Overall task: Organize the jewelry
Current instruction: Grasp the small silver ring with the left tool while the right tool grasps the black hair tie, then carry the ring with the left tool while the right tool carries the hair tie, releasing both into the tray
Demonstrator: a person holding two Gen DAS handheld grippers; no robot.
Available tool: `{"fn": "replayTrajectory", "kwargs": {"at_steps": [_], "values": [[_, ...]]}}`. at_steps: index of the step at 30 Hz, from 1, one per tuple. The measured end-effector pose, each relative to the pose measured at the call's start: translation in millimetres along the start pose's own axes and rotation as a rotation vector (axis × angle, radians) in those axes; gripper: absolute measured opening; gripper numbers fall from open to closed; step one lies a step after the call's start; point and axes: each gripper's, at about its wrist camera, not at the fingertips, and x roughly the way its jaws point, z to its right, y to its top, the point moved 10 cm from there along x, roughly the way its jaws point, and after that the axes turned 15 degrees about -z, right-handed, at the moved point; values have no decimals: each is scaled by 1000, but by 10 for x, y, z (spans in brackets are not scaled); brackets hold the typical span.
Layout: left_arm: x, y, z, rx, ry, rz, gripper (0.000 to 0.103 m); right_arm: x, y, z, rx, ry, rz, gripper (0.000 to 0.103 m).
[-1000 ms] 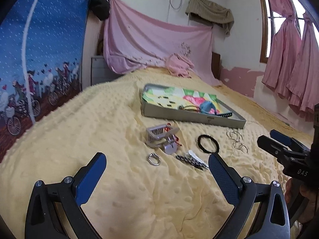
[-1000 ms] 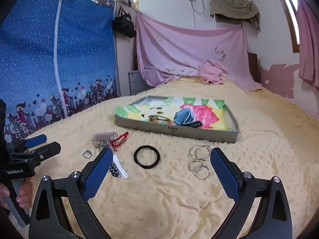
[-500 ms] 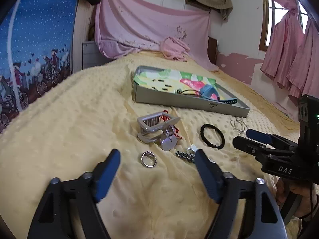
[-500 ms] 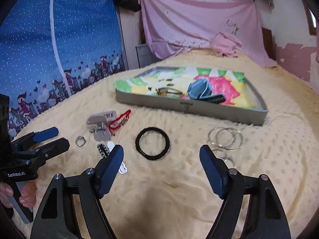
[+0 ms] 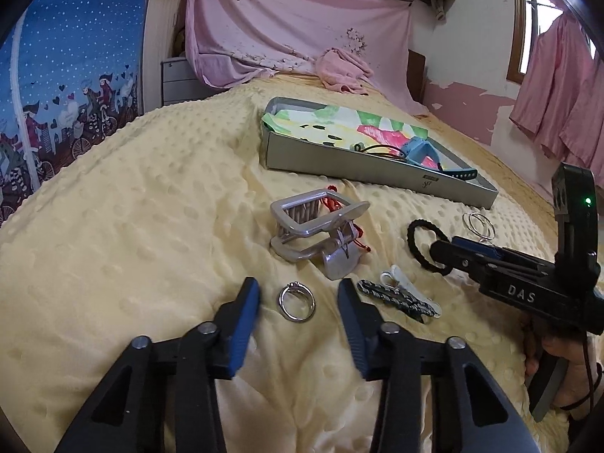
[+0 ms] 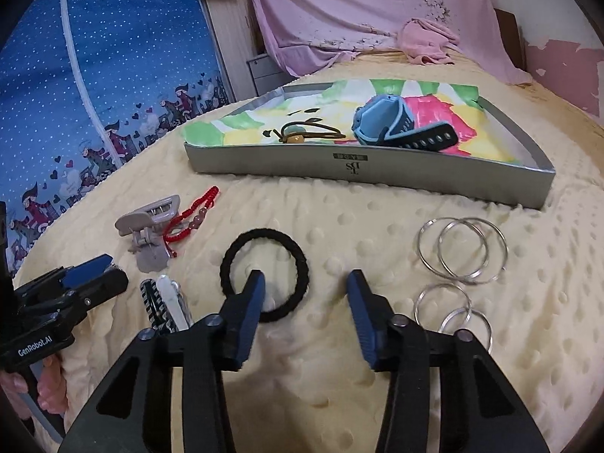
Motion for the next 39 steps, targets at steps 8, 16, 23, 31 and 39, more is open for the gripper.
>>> {"fn": "replayTrajectory", "kwargs": {"at_steps": [8, 16, 23, 31, 39], "values": [[12, -21, 23, 10, -6, -7, 22, 49, -29, -23, -7, 49, -4, 18], [-21, -72, 192, 80, -36, 2, 19, 41, -99, -129, -54, 80, -6, 7], [-120, -79, 297, 130, -25, 49, 19, -41, -114, -195, -83, 79, 23, 5], [-346, 58, 462, 156, -62, 141, 19, -330, -14, -105, -39, 91, 144, 5], [-351, 535, 663, 103, -128, 196, 19, -747, 292, 189, 26, 57, 266, 5]]}}
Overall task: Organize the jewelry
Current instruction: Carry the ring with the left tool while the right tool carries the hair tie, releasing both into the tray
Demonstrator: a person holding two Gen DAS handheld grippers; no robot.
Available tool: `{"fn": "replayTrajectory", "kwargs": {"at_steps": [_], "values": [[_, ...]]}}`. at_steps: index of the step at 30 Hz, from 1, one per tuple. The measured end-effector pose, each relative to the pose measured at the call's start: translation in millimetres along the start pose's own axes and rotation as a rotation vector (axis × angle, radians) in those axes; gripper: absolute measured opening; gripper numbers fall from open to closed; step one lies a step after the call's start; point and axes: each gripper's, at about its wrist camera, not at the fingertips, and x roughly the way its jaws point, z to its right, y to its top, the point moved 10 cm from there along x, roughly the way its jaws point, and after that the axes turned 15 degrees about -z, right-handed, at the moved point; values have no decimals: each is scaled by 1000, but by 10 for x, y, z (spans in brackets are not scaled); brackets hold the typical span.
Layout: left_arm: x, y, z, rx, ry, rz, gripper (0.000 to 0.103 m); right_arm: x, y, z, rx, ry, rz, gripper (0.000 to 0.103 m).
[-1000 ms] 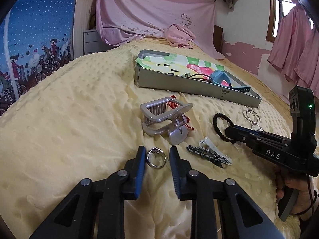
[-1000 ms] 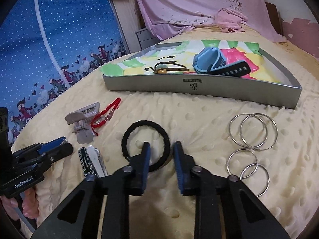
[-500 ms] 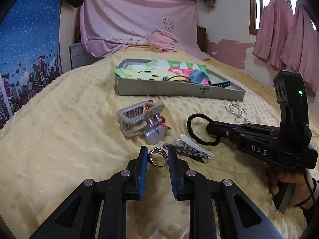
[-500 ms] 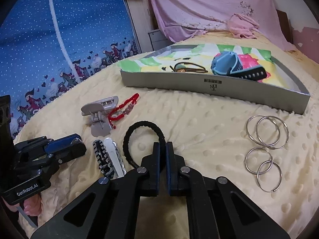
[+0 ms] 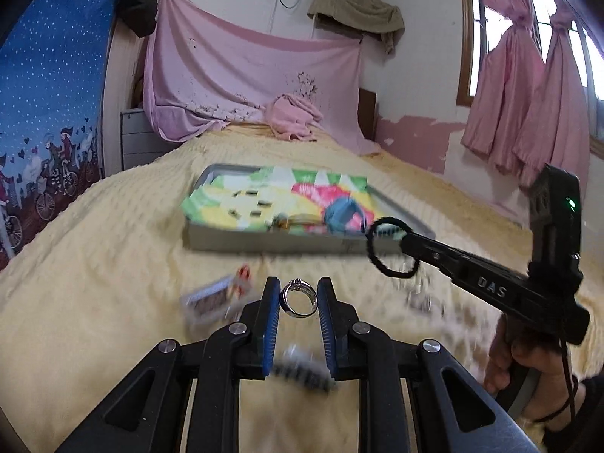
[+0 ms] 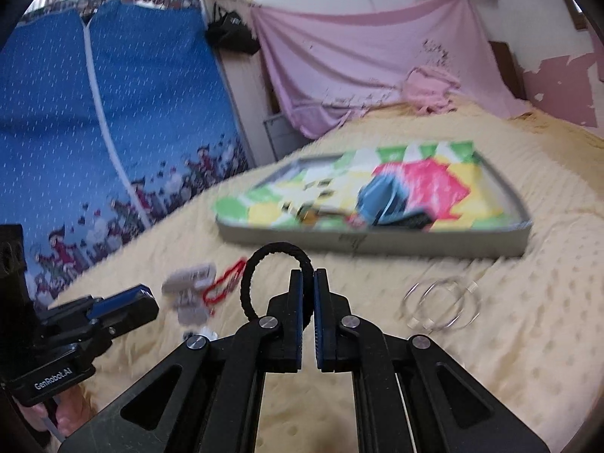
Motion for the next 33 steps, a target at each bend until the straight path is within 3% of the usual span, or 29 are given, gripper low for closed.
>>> {"fn": "replayTrajectory", "kwargs": {"at_steps": [7, 11, 17, 22, 29, 31, 32, 33], "values": [[397, 580, 143, -65, -39, 19, 19, -107, 481, 580, 114, -81, 71, 5], [802, 761, 154, -82, -14, -40, 19, 70, 627, 864, 171, -106, 60, 5], [1258, 764, 64, -132, 5, -150, 19, 451, 611, 1203, 270, -146, -3, 5], [1441, 689, 56, -104, 34, -212, 19, 682, 533, 1190, 252, -165, -76, 5], [1419, 681, 41, -119, 29, -215, 20, 756, 487, 1095, 202, -193, -102, 5], [1403, 683, 45, -117, 18, -210, 26, 748, 477, 1093, 198, -194, -103, 6], [1392, 693, 46, -116, 17, -202, 40, 730, 471, 1100, 198, -194, -101, 6], [1371, 702, 47, -113, 23, -190, 65, 722, 469, 1098, 197, -195, -99, 6]]}}
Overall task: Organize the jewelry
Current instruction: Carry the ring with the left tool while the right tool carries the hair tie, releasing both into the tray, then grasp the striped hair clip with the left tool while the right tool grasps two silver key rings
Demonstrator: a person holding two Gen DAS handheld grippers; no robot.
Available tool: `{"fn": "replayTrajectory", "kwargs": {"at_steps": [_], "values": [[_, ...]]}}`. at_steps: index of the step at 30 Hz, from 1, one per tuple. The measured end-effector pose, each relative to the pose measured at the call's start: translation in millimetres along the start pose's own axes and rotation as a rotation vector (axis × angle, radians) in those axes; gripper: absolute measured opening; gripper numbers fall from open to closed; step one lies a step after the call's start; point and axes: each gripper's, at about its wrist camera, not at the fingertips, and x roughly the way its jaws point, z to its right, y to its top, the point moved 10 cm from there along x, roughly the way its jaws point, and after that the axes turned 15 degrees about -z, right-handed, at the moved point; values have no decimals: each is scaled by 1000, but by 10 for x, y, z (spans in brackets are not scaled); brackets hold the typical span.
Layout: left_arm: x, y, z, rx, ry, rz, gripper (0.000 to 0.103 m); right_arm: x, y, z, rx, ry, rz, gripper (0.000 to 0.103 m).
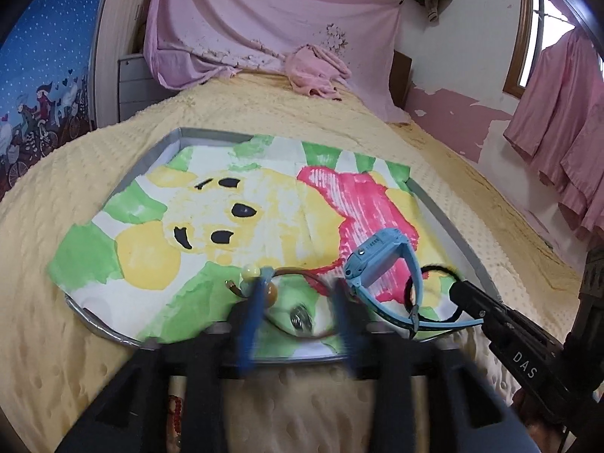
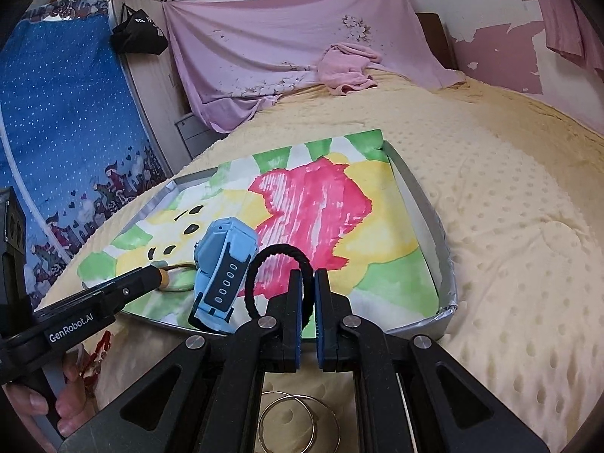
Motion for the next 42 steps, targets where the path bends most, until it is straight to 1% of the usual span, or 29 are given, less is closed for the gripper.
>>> {"fn": "replayTrajectory", "kwargs": {"at_steps": [1, 2, 6, 9, 11, 13, 14, 15, 17, 18, 20, 23, 28, 31, 36, 42], "values": [[-31, 4, -7, -3, 13, 17, 74, -15, -5, 9, -2, 0, 2, 6], [-90, 9, -13, -6, 24, 52, 77, -22, -8, 7, -4, 0, 5, 7], [-151, -6, -13, -2, 24, 71, 77, -92, -19, 37, -2, -5, 24, 13], [-252, -25, -4, 2, 24, 99, 77, -196, -29, 58, 8, -5, 57, 22], [-324, -34, 2, 6, 29, 114, 82, -292, -21, 66, 10, -8, 90, 36], [-426, -53, 7, 8, 35, 136, 88, -429, -15, 61, 7, -8, 133, 44], [-489, -66, 4, 8, 37, 152, 94, -495, -8, 56, 8, -7, 154, 48], [-588, -89, 1, 9, 42, 179, 98, -587, -13, 43, 5, -10, 179, 51], [-714, -116, -5, 11, 43, 211, 101, -719, -10, 30, -3, -13, 214, 62], [-793, -143, -10, 12, 43, 226, 102, -804, -19, 16, -11, -22, 233, 66], [-920, -184, -30, 9, 42, 249, 103, -961, -35, -1, -20, -36, 268, 83], [-1134, -267, -58, 2, 40, 292, 103, -1218, -81, -63, -35, -36, 314, 93], [-1474, -455, -94, 14, 55, 353, 103, -1644, -199, -218, -86, -51, 382, 101], [-1649, -591, -119, 26, 70, 376, 103, -1843, -299, -314, -118, -61, 402, 101], [-1872, -807, -208, 21, 83, 389, 103, -2044, -512, -459, -170, -49, 386, 101], [-2024, -1087, -291, 18, 96, 383, 103, -2129, -763, -491, -207, -24, 331, 101]]}}
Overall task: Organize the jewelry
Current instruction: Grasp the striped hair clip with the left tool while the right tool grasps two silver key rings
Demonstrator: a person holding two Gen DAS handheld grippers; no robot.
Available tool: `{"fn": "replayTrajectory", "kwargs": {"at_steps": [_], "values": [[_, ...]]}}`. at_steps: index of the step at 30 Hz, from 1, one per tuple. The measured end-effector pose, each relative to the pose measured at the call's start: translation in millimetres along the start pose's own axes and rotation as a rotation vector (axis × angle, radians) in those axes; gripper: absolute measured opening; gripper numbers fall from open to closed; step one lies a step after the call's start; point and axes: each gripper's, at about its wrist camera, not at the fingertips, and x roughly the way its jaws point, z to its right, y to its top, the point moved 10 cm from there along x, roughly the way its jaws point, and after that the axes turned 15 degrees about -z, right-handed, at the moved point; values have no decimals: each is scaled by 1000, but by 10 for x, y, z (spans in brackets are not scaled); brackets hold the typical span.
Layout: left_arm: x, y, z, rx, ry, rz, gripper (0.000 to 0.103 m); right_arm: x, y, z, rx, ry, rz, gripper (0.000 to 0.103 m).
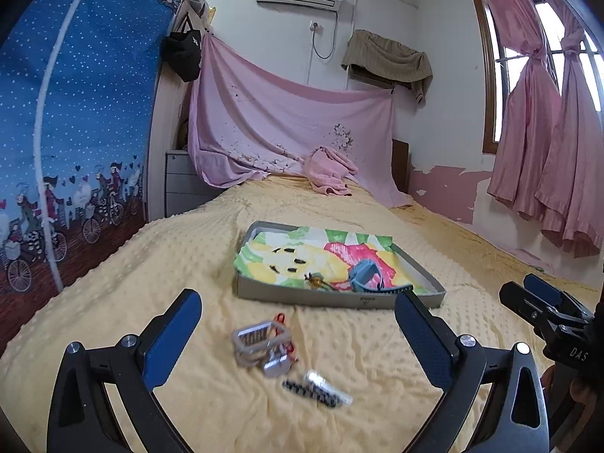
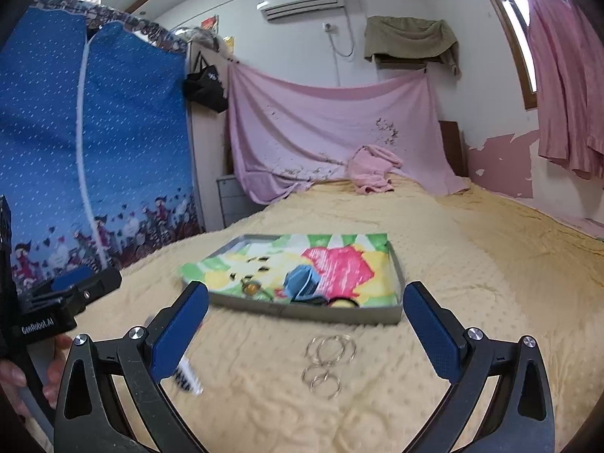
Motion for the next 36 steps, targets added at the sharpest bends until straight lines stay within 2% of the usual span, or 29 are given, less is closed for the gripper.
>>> {"fn": "replayTrajectory", "kwargs": {"at_steps": [11, 16, 22, 27, 28, 33, 36], "values": [[14, -438, -108, -7, 28, -21, 103, -28, -376, 11, -55, -26, -26, 101], [161, -572, -116, -9, 7, -79, 103, 84, -492, 27, -66, -45, -77, 101], [413, -695, -44, 10, -29, -191, 103, 248, -555, 165, -29, -57, -146, 101], [598, -767, 40, 27, -73, -257, 102, 448, -628, 249, 5, -38, -221, 101], [624, -767, 72, 34, -84, -260, 102, 486, -650, 261, 9, -35, -234, 101], [782, -801, 223, 92, -116, -304, 84, 697, -731, 243, 7, -10, -296, 100], [874, -818, 203, 75, -122, -336, 80, 869, -771, 183, -3, 15, -343, 83]]}}
